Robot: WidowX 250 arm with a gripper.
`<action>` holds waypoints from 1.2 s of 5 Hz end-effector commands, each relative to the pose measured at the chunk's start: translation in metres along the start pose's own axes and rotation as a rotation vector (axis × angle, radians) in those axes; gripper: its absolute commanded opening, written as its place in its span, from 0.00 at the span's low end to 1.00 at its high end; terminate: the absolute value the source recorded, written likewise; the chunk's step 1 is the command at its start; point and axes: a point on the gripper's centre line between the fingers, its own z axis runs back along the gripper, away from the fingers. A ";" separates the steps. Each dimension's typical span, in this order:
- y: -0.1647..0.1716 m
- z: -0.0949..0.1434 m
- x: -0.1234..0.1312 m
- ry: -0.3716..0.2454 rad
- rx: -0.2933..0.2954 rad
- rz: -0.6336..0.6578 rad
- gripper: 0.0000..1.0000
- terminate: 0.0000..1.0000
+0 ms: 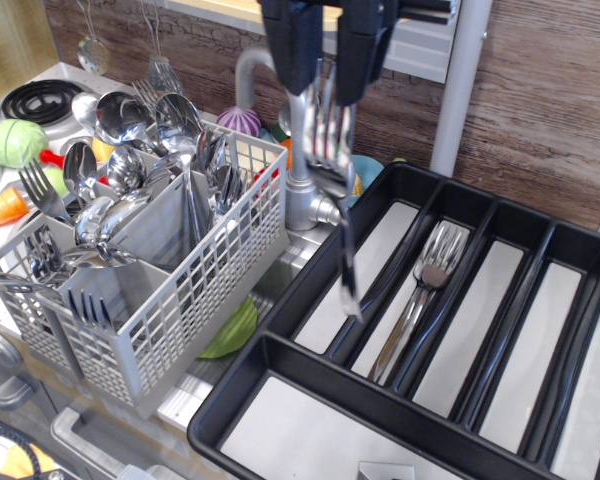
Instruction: Put fork from basket to tray
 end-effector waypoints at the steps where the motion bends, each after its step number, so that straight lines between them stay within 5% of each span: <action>1: -0.003 -0.018 0.012 0.003 -0.052 -0.011 0.00 0.00; 6: 0.000 -0.083 0.047 0.040 -0.113 -0.019 0.00 0.00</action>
